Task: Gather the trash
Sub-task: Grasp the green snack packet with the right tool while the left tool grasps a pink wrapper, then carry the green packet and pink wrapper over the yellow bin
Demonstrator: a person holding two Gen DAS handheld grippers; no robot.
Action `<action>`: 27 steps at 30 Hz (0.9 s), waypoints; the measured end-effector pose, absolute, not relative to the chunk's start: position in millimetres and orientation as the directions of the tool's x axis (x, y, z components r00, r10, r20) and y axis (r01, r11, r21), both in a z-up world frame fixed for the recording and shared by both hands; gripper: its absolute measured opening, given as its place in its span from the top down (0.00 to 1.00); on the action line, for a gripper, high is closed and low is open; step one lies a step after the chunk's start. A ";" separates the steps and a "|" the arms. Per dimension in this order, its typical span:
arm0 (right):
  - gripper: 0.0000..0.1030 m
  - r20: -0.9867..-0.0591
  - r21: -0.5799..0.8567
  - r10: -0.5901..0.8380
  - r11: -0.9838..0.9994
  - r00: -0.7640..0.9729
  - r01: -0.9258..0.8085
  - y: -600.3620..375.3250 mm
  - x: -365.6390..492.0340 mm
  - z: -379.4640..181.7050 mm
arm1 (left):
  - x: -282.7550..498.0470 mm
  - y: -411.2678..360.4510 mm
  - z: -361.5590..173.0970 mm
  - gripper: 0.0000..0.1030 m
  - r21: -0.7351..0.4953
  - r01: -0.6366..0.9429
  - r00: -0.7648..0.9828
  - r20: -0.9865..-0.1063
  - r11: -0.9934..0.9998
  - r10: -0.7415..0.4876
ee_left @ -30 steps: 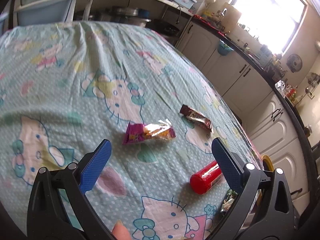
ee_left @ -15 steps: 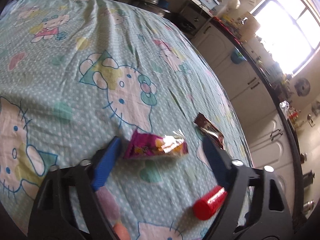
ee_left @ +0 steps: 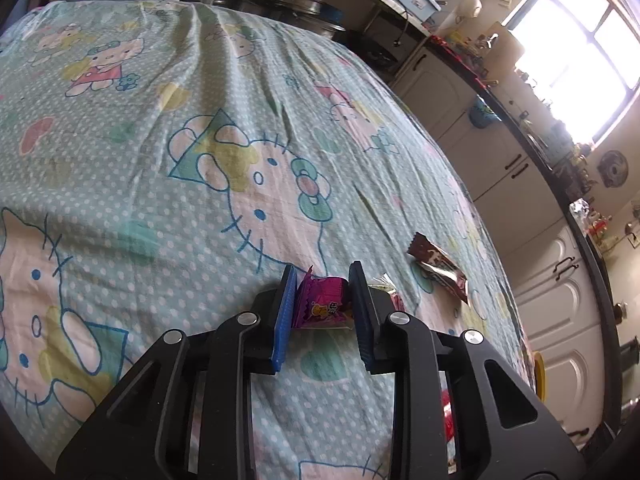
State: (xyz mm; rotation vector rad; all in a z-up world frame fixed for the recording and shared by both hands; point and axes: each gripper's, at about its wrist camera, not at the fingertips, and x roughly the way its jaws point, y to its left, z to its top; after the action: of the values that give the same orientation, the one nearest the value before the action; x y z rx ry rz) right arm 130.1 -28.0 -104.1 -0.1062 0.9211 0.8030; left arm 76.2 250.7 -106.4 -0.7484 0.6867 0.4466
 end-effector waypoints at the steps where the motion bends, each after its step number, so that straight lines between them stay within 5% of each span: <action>1: 0.85 -0.742 0.244 0.576 0.709 0.343 -0.661 -28.1 129.7 -103.4 | 74.5 249.6 -105.7 0.81 -0.467 -0.587 0.701 -0.702 0.661 0.127; 27: 0.93 -0.631 0.262 0.631 0.720 0.450 -0.642 -72.4 124.7 -53.2 | 68.5 158.7 -26.9 0.84 -0.377 -0.365 0.804 -0.588 0.851 0.085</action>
State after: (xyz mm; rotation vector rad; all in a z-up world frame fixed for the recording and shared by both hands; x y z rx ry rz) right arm 124.7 -72.4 -53.2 -0.0154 0.7739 0.7871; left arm 68.5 158.7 -26.9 -0.5017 0.5915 0.2522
